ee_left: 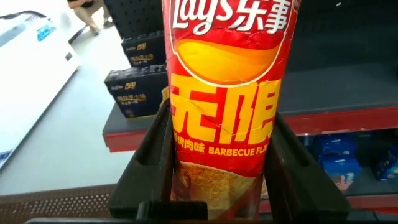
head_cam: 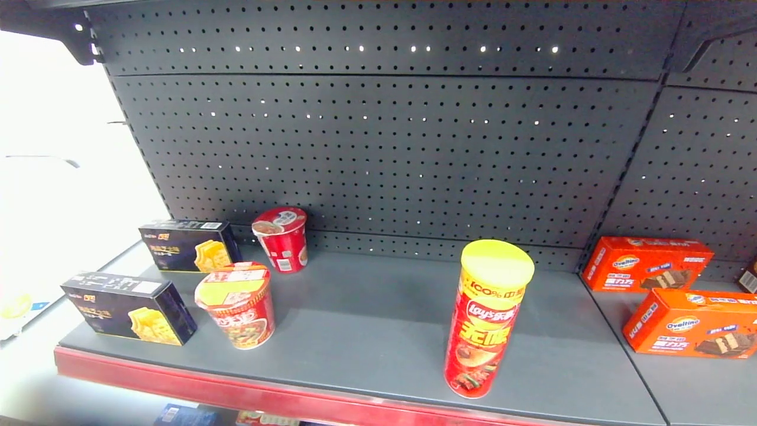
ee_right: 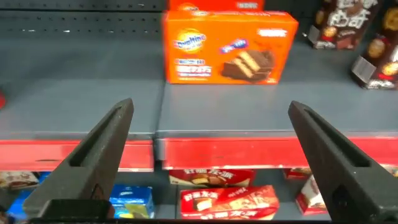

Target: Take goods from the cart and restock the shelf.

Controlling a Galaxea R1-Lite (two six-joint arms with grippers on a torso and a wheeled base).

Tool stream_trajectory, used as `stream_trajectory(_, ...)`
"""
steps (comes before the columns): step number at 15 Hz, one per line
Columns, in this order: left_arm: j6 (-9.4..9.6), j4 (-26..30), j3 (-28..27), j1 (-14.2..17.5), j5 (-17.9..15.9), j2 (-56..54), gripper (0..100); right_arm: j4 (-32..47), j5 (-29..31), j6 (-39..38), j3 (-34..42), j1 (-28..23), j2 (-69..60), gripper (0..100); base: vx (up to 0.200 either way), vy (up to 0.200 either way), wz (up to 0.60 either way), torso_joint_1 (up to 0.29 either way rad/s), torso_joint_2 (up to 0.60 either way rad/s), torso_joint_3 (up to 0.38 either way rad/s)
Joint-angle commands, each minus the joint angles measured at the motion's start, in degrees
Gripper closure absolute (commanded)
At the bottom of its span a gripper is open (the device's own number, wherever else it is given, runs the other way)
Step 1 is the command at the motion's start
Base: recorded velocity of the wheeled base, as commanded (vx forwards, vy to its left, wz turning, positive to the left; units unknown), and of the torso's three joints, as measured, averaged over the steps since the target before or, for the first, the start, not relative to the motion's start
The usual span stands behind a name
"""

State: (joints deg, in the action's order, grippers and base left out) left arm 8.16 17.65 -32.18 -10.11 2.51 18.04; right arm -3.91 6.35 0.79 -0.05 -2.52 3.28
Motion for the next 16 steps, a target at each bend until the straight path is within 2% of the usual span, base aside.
stream_trajectory(1,-0.07,-0.1,1.4,-2.4,-0.3,-3.2,100,0.0,-0.1,-0.1,0.0,0.1,0.3,0,0.000,0.000,0.00,0.000,0.00,0.000)
stream_trajectory(2,-0.16,-0.1,1.4,-2.4,-0.2,-3.4,100,0.0,-0.3,-0.2,0.0,0.1,0.3,0,0.000,0.000,0.00,0.000,0.00,0.000)
stream_trajectory(5,-0.25,-0.3,1.1,-2.6,-0.5,-3.4,100,0.0,-2.0,-0.8,0.0,0.1,0.3,0,0.000,0.000,-0.60,-0.064,0.15,0.090)
stream_trajectory(8,-0.16,-0.5,0.9,-2.3,-0.2,-3.4,100,0.0,-2.2,-1.2,0.0,0.1,0.3,0,0.000,0.000,0.00,-0.008,0.05,0.018)
stream_trajectory(11,0.02,-0.5,-0.7,-2.3,2.2,-3.0,100,0.0,-2.3,-2.6,0.0,0.1,0.3,0,0.000,0.000,0.00,0.000,0.00,0.000)
stream_trajectory(13,0.28,-0.6,-1.5,-2.2,2.3,-2.7,100,0.0,-2.2,-2.6,0.0,0.1,0.3,0,0.000,0.000,0.00,0.000,0.00,0.000)
stream_trajectory(15,0.99,-5.8,-3.1,-2.1,2.3,1.8,100,0.0,-2.2,-2.5,0.0,0.1,0.3,0,0.000,0.000,0.00,0.000,0.00,0.000)
stream_trajectory(16,0.99,-9.7,-6.6,-2.5,1.8,7.4,100,0.0,-2.2,-2.4,0.0,0.1,0.3,0,0.000,0.000,0.00,0.000,0.00,0.000)
